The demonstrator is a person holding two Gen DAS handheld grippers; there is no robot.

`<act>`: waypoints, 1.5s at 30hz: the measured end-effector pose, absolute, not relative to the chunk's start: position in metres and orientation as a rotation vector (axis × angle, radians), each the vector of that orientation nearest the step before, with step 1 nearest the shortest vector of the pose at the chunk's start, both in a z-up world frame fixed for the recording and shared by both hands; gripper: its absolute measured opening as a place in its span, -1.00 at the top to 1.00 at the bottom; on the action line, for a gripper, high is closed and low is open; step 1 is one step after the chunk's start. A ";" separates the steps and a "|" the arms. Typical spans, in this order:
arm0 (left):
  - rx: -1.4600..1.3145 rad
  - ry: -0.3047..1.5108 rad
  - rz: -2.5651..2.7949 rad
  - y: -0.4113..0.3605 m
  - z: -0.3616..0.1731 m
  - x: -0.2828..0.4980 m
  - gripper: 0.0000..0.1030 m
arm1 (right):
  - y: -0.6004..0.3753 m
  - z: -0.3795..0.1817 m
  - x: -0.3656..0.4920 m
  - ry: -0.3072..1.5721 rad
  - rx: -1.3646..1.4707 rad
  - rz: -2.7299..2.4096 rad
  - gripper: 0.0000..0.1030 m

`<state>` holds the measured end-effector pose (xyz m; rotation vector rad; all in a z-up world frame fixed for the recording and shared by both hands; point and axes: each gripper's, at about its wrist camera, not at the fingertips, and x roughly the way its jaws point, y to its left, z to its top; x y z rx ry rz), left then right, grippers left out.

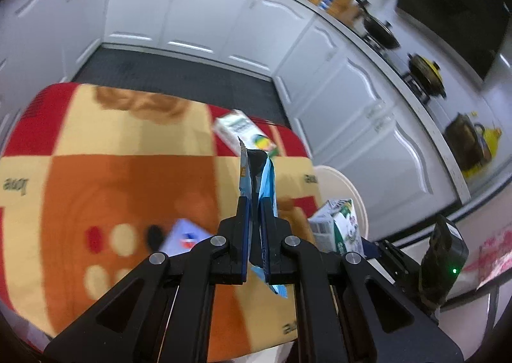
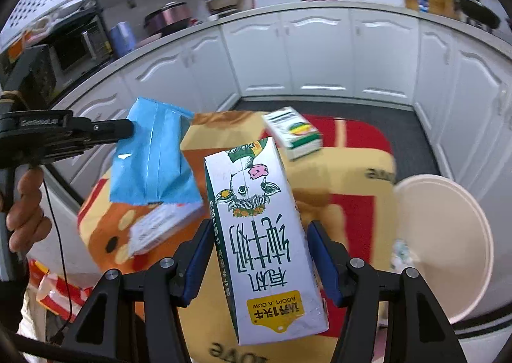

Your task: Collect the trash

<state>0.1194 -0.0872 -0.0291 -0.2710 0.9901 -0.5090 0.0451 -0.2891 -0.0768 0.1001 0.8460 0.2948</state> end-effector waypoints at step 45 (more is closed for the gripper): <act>0.059 1.087 -0.651 -0.358 -0.110 0.142 0.92 | -0.504 -0.139 0.061 0.950 0.347 -0.146 -0.10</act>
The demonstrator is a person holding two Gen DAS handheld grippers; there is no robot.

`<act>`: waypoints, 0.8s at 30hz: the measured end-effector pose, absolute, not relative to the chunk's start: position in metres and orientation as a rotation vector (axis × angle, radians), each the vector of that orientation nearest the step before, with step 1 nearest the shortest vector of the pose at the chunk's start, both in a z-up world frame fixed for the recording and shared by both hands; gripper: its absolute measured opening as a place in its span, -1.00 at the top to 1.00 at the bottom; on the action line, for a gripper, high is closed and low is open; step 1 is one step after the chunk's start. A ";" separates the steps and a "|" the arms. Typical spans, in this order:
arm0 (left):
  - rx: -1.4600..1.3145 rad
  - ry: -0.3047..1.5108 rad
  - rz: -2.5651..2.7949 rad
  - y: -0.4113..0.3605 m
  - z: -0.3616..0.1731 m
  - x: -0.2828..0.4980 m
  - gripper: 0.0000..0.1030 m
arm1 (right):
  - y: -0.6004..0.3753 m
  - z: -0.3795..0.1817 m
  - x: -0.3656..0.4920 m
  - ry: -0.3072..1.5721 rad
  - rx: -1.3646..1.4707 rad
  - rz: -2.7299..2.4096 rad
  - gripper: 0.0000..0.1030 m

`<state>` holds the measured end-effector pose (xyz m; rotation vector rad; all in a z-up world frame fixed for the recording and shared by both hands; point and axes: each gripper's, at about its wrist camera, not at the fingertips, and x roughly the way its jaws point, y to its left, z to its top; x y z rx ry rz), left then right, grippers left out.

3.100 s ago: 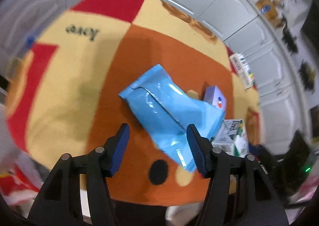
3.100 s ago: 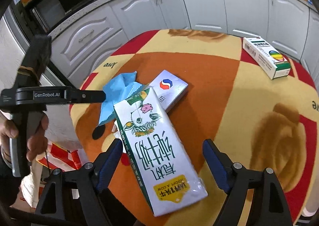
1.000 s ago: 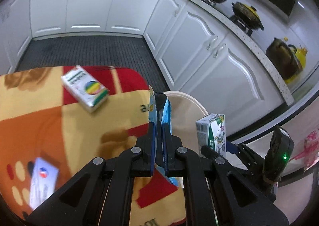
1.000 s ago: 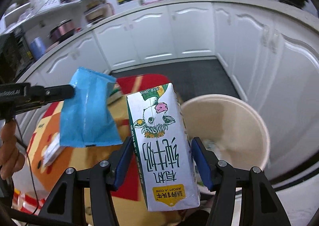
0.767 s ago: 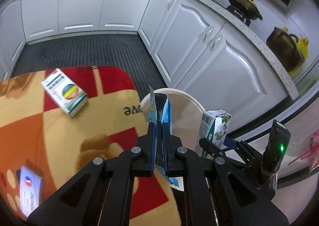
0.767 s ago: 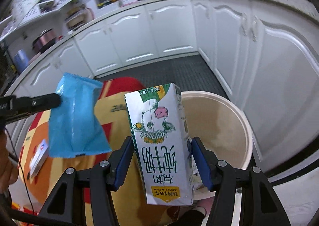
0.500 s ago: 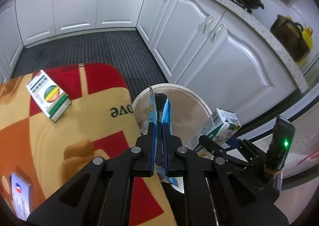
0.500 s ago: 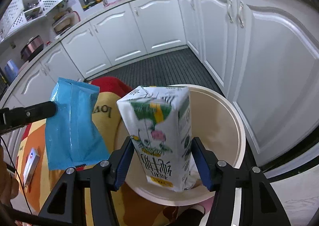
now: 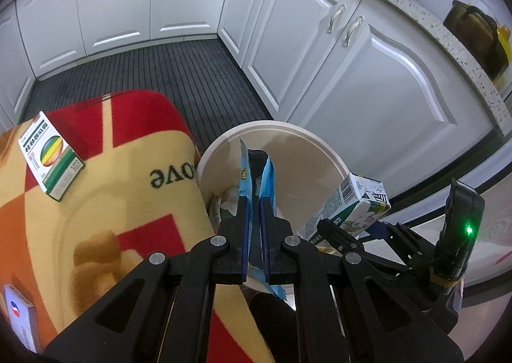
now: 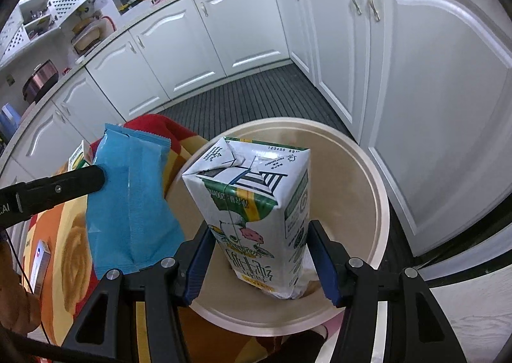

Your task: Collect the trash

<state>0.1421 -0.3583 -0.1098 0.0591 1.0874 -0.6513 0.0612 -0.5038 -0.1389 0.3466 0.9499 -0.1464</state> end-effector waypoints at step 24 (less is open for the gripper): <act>0.068 1.148 -0.651 -0.377 -0.142 0.147 0.92 | -0.508 -0.169 0.063 1.008 0.379 -0.174 -0.10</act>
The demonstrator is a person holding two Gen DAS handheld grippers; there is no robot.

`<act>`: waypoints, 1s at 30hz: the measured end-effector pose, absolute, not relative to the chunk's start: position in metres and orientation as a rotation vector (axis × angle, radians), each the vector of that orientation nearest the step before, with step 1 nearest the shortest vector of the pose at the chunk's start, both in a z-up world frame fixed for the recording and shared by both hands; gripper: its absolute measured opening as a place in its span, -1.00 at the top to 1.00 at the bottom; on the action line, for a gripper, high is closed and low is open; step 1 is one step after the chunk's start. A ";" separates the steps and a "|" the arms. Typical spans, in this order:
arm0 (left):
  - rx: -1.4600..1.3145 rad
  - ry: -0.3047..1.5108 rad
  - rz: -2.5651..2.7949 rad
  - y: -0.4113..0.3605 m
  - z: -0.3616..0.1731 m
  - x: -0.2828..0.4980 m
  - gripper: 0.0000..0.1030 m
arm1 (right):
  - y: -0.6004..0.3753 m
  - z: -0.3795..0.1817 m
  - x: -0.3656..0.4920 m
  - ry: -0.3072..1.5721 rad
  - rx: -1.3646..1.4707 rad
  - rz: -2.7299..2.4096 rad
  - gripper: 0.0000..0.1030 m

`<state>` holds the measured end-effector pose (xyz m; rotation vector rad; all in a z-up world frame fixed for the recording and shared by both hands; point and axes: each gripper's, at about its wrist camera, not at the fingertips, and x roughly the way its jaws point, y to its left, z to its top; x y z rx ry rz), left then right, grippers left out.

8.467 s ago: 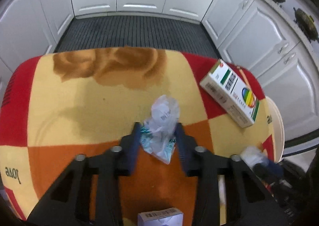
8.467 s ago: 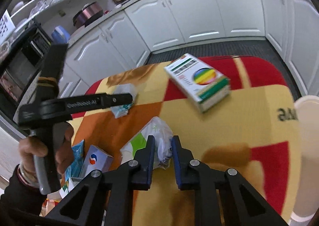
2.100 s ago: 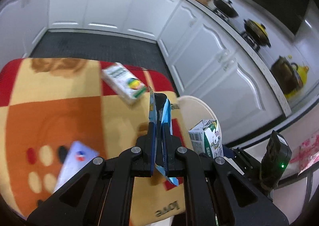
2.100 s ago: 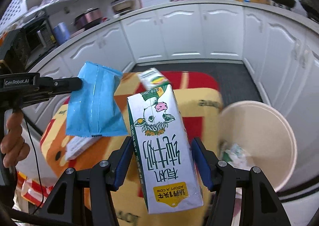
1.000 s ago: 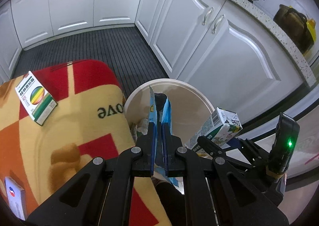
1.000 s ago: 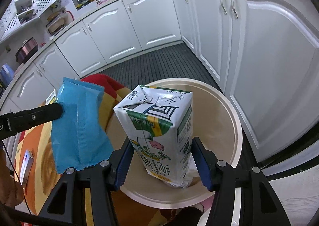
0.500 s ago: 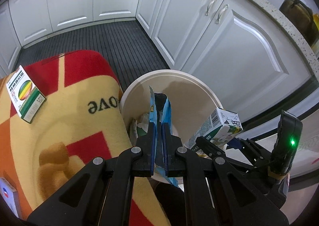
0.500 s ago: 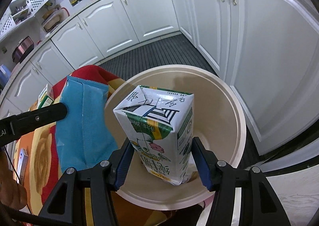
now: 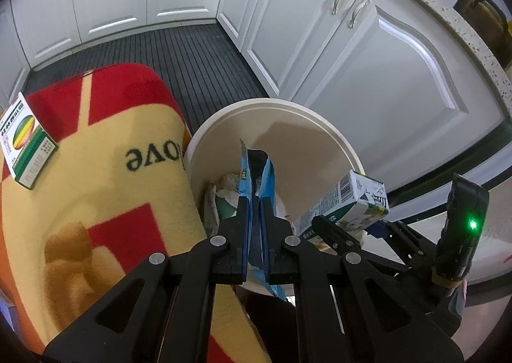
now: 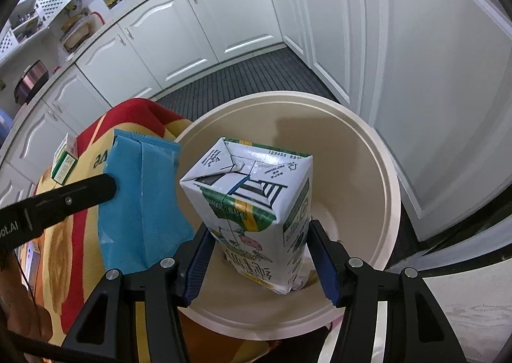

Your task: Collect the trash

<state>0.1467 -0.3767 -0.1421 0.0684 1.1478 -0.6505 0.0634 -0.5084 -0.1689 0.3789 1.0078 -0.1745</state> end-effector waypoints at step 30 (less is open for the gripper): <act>0.053 1.125 -0.607 -0.356 -0.137 0.140 0.38 | -0.489 -0.138 0.042 0.935 0.279 -0.230 -0.30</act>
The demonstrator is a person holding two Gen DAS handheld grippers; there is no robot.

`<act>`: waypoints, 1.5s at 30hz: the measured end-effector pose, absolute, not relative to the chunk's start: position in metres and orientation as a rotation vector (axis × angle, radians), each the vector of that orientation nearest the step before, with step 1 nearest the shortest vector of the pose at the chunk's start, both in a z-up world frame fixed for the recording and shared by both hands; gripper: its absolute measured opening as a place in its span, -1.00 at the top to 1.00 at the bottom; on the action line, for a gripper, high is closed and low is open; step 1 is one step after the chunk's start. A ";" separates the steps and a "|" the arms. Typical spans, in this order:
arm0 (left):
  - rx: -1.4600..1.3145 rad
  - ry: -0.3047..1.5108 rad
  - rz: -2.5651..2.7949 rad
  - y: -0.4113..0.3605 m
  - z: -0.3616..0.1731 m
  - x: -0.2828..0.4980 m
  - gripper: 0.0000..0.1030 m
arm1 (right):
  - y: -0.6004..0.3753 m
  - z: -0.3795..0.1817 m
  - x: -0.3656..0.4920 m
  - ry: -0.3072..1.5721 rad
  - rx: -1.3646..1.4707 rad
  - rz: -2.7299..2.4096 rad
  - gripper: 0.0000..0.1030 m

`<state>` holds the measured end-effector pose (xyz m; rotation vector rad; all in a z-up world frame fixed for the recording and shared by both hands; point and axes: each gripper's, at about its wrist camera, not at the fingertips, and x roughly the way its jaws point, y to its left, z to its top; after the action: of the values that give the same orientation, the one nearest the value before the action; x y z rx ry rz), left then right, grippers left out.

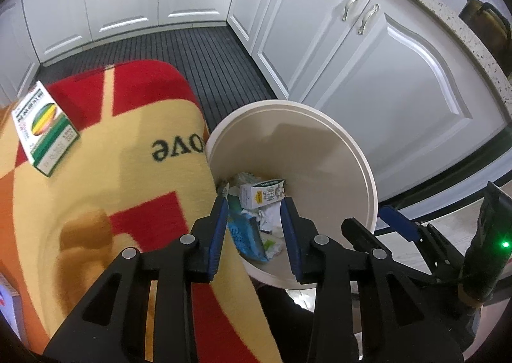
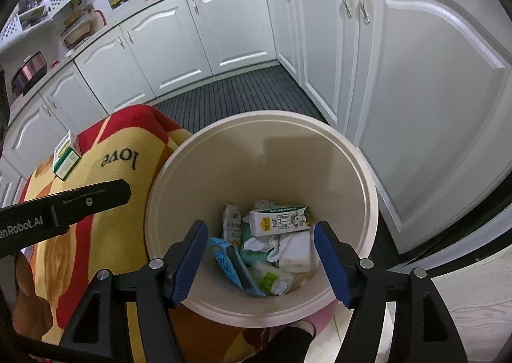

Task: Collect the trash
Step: 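Move both tools back over the table toward the two white medicine boxes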

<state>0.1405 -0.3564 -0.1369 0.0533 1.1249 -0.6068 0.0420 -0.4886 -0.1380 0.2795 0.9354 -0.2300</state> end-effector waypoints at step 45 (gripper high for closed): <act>0.110 1.056 -0.390 -0.098 -0.093 0.089 -0.08 | -0.334 -0.089 0.049 0.911 0.168 0.088 -0.54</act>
<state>0.0888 -0.0982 -0.0929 0.1102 1.0556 -0.3904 0.0493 -0.3340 -0.0894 0.1684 0.9114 0.0882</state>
